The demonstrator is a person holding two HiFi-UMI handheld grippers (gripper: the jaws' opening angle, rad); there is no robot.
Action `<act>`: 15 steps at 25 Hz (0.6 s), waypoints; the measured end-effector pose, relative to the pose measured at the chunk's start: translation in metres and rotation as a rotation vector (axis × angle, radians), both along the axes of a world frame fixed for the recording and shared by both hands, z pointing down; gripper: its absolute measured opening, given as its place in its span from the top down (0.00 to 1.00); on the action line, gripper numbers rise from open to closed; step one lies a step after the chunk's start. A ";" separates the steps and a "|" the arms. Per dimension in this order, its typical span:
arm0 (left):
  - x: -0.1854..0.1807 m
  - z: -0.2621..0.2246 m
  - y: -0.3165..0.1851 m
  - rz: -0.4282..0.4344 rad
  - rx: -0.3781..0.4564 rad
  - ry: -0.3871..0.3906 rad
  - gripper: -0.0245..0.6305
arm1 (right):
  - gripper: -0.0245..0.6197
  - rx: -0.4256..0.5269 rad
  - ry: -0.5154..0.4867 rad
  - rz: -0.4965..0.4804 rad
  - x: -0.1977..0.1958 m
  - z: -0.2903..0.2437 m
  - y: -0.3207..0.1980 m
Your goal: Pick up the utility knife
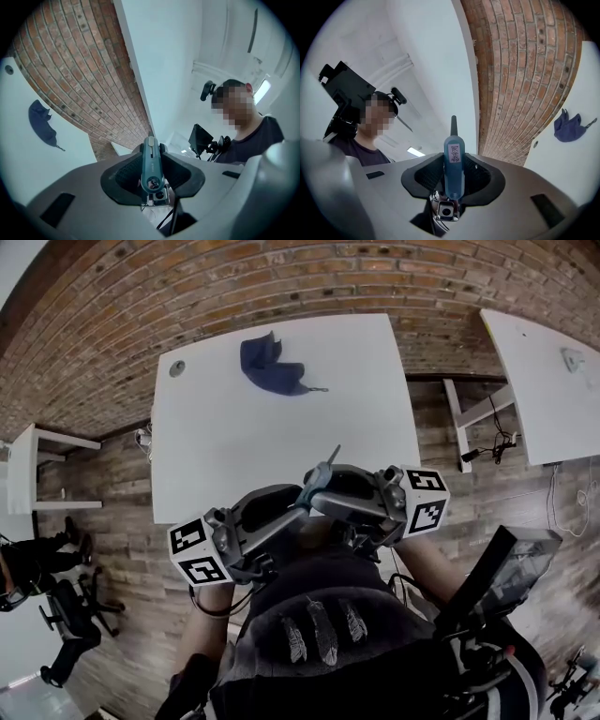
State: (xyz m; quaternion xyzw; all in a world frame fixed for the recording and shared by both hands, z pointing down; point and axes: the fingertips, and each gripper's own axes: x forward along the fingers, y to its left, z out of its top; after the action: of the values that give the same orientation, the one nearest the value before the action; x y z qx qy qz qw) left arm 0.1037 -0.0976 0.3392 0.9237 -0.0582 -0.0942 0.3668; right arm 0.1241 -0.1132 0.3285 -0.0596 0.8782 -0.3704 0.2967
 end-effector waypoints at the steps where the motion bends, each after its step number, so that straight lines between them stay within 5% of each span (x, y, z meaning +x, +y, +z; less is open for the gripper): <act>1: -0.001 0.001 0.001 -0.007 -0.001 0.008 0.78 | 0.75 -0.008 -0.005 0.000 0.000 0.001 0.001; 5: -0.006 0.000 0.002 -0.002 0.015 0.045 0.61 | 0.75 -0.017 -0.004 0.018 0.000 -0.001 0.000; 10: -0.039 0.002 -0.004 0.001 0.094 0.000 0.61 | 0.75 0.004 0.067 0.036 -0.033 -0.003 -0.009; 15: -0.093 0.003 -0.011 0.019 0.099 0.041 0.61 | 0.75 0.014 0.136 0.067 -0.093 -0.008 -0.017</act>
State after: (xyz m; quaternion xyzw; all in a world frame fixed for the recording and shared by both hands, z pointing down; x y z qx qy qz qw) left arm 0.0106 -0.1088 0.3418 0.9392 -0.0370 -0.1122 0.3225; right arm 0.0315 -0.1307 0.3202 -0.1119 0.8963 -0.3493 0.2492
